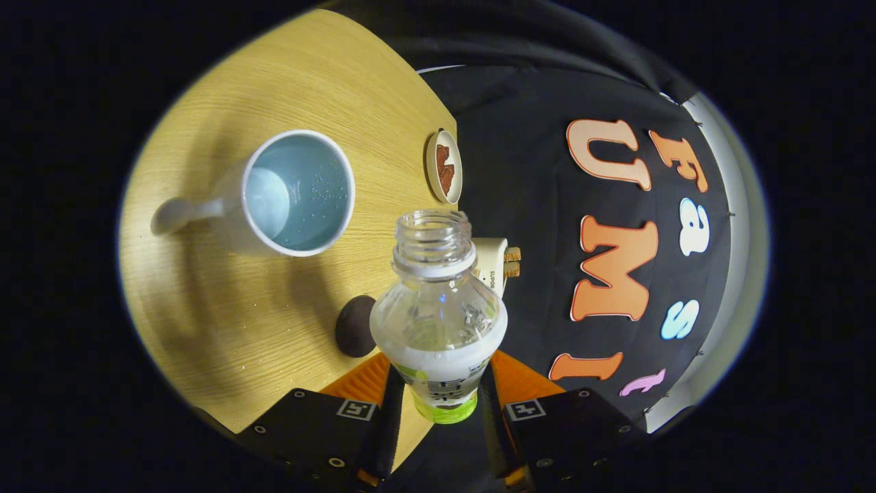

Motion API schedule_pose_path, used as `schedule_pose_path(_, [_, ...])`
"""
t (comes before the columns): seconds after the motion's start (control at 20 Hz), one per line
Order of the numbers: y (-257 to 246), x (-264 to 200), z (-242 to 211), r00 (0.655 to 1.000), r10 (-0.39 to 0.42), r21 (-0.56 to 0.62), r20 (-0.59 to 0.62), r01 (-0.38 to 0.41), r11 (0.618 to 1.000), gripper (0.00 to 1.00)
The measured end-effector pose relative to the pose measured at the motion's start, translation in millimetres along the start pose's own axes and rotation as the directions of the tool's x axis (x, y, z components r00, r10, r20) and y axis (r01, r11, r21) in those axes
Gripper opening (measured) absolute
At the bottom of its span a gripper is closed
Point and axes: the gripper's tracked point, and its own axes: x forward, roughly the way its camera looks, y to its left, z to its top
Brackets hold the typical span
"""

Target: Take the bottle from table, then pour the juice into the cup, finally place the bottle on the coaster

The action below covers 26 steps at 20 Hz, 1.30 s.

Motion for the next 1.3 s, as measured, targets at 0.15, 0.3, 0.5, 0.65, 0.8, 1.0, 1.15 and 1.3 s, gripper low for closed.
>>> schedule_pose_path(0.15, [-2.5,-0.9,0.0,1.0,0.01,-0.039,0.018,-0.009,0.999,0.54])
schedule_pose_path(0.3, [-1.9,-1.7,3.6,0.999,0.012,-0.075,0.03,-0.01,0.997,0.54])
schedule_pose_path(0.5, [-2.0,-0.6,4.0,0.999,0.024,-0.115,0.044,-0.019,0.993,0.54])
schedule_pose_path(0.65, [-3.6,1.2,3.5,0.998,0.03,-0.134,0.047,-0.023,0.991,0.54])
schedule_pose_path(0.8, [-3.5,-1.1,5.0,0.998,0.033,-0.147,0.05,-0.025,0.989,0.54])
schedule_pose_path(1.0, [-8.3,-4.1,7.2,0.998,0.021,-0.177,0.065,-0.01,0.984,0.54])
schedule_pose_path(1.15, [-17.5,-1.1,4.8,0.997,0.023,-0.201,0.069,-0.009,0.98,0.54])
schedule_pose_path(1.3, [-20.5,-1.2,4.0,0.997,0.019,-0.217,0.07,-0.004,0.976,0.54])
